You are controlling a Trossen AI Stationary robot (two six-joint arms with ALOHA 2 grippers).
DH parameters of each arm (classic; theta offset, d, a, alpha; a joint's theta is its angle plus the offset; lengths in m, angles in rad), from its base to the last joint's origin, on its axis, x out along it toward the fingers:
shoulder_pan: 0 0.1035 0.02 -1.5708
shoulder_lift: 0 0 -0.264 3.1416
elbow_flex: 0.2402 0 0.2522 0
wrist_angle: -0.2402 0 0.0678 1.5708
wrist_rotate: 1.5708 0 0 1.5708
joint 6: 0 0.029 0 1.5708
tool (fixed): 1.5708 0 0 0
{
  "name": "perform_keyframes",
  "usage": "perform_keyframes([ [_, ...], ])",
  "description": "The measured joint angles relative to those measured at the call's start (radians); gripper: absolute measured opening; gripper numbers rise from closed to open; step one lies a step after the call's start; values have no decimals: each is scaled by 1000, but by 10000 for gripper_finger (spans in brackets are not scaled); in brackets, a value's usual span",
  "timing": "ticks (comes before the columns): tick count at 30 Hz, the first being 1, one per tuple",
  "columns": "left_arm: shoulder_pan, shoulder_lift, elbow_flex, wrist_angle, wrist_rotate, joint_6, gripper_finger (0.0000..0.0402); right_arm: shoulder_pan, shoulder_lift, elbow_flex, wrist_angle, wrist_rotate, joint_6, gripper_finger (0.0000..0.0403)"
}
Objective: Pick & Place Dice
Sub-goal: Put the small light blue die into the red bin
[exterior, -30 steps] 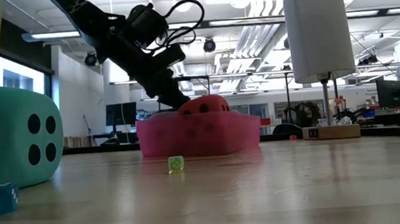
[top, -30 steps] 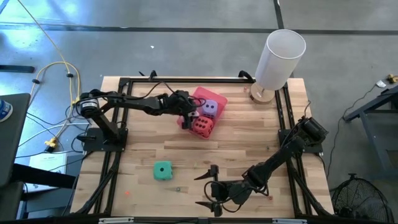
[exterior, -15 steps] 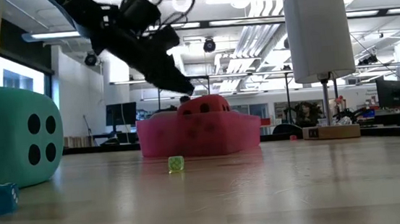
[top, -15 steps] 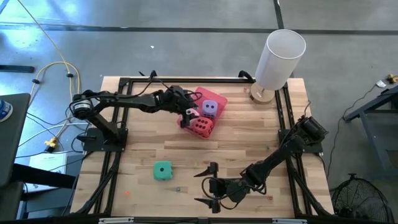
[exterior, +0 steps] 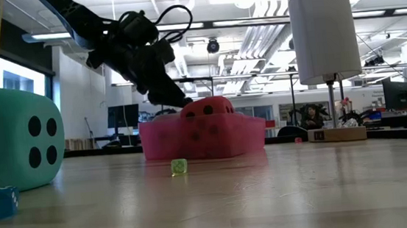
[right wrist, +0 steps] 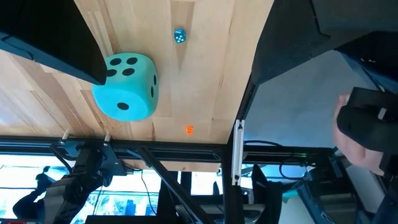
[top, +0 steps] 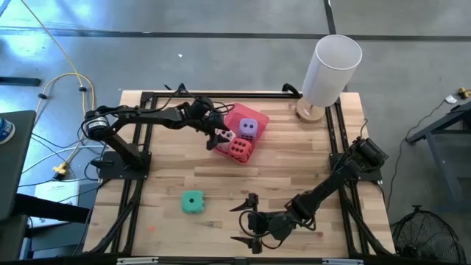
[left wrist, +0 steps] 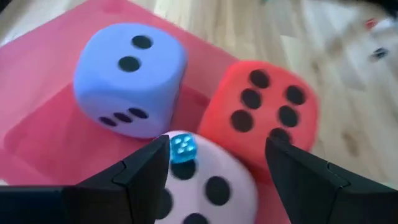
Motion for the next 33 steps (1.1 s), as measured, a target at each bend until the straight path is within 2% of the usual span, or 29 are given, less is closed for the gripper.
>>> perform_keyframes([
  [5, 0, -5, 0, -15, 60, 2, 258, -1, 0, 0, 0, 0, -1, 394],
  [14, 18, 19, 0, -6, -59, 2, 258, -1, 0, 0, 2, 0, -5, 394],
  [26, 3, 16, 0, 67, -48, -6, 258, -7, 0, 0, -4, 0, -8, 394],
  [28, -1, 1, 0, 72, -20, 0, 258, -7, 0, 0, -6, 0, -8, 394],
  [33, 5, -36, 1, 67, 149, 25, 258, -7, 0, 0, -6, 0, -8, 394],
])
